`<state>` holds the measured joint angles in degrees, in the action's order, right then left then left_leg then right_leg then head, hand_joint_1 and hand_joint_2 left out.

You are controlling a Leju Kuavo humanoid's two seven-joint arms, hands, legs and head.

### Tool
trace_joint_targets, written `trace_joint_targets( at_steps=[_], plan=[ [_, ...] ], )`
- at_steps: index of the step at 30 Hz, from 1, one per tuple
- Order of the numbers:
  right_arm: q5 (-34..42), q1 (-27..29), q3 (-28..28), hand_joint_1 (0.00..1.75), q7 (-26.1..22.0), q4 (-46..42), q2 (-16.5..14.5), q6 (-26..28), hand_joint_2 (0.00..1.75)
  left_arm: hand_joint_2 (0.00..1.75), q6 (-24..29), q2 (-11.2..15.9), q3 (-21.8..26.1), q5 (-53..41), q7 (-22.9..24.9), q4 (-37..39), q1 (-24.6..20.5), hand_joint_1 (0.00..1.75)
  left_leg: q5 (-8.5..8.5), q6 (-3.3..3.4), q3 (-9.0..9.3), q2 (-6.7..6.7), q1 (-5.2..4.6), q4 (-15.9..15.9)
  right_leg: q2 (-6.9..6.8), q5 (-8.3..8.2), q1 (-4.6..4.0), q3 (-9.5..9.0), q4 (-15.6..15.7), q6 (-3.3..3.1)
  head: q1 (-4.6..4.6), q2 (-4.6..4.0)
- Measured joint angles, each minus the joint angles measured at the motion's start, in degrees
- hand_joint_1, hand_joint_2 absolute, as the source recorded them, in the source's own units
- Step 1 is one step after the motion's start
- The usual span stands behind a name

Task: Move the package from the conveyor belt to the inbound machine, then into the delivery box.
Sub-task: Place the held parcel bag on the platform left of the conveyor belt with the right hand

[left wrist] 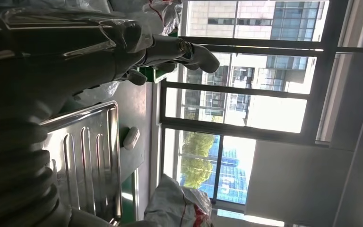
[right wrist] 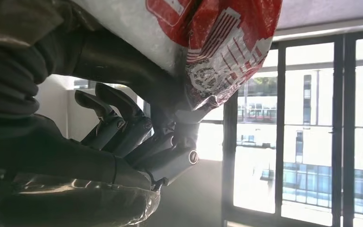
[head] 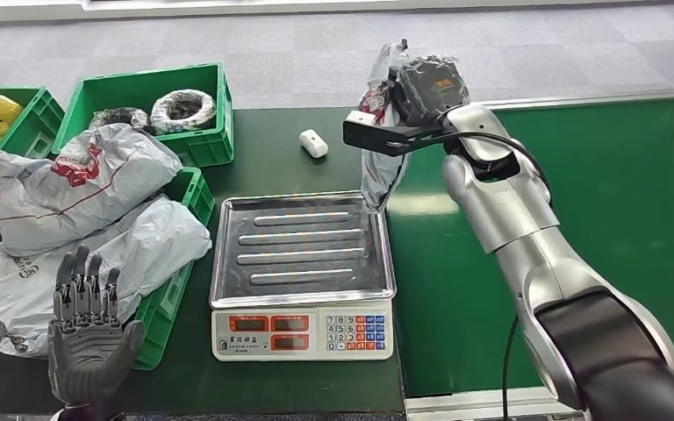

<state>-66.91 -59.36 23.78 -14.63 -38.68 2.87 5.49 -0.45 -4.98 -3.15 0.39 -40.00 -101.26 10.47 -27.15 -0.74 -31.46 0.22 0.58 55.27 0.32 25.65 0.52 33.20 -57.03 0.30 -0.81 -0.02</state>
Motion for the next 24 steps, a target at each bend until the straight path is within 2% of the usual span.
trace_joint_targets(
  at_steps=[5,12,24],
  plan=[
    [0.47,-1.38,1.91,1.75,-0.35,4.62,-3.05,0.42,1.75,1.75,-0.33,0.06,-0.13,0.00,0.00,1.07,-1.29,0.00,0.00,0.00,-0.01,-0.02,-0.01,0.01,-0.02,0.00,0.01,0.00,0.01,0.00,0.01,0.01],
    [3.37,-1.32,2.83,1.75,-3.22,6.74,-4.94,-0.07,1.75,1.75,-0.92,0.17,-0.25,-0.07,0.00,2.26,-2.24,0.00,0.00,0.00,-0.01,-0.04,-0.01,0.01,-0.01,0.00,0.01,0.02,0.01,0.00,0.01,0.01],
    [7.32,0.39,4.34,1.75,-6.63,6.70,-5.89,-1.90,1.75,1.75,-1.97,0.20,-0.77,-0.24,0.00,4.54,-3.90,0.00,0.00,0.00,-0.01,-0.09,-0.01,0.01,-0.02,0.00,0.01,0.02,0.01,0.00,0.00,0.00]
  ],
)
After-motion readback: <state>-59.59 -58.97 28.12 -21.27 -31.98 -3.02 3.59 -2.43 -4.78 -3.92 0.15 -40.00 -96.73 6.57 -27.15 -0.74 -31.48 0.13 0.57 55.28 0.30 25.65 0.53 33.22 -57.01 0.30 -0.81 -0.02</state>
